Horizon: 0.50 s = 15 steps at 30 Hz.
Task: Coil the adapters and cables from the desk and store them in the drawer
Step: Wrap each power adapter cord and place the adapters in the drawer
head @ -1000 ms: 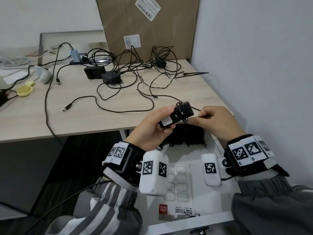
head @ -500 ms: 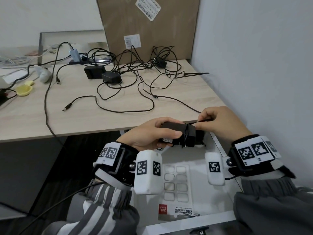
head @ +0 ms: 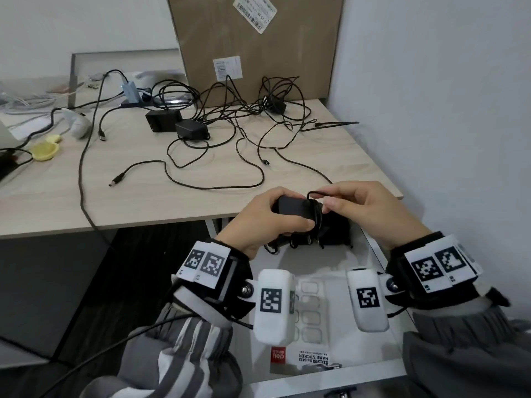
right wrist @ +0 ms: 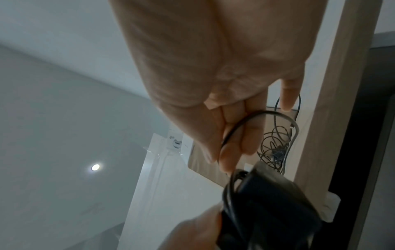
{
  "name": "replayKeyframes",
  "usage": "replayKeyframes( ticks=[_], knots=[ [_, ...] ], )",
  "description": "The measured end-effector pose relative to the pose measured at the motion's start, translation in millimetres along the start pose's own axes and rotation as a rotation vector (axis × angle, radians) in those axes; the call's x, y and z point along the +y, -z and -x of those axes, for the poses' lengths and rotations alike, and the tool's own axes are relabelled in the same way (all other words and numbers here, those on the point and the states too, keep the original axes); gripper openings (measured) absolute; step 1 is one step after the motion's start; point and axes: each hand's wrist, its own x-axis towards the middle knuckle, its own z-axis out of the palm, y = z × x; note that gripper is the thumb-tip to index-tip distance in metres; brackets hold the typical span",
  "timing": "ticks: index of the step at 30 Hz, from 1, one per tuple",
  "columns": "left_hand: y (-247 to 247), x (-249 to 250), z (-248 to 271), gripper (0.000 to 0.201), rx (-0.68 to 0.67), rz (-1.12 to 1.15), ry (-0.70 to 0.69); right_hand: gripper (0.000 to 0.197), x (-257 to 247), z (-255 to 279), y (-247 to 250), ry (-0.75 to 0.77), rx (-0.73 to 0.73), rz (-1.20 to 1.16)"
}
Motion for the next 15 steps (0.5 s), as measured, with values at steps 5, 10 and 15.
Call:
replayKeyframes(
  ticks=[5,10,15],
  knots=[
    [-3.0,-2.8,-4.8,0.04,0.191,0.018,-0.089,0.029,-4.3,1.6,-7.5,0.084,-0.07,0.008],
    [-7.6,-6.9,-7.0,0.038,0.42,0.135,-0.156,0.035,-7.4,2.7,-11.5,0.089,-0.065,-0.049],
    [-10.0,-6.0,-10.4,0.036,0.553,0.33,-0.162,0.04,-4.1,1.9,-12.4,0.112,-0.099,-0.022]
  ],
)
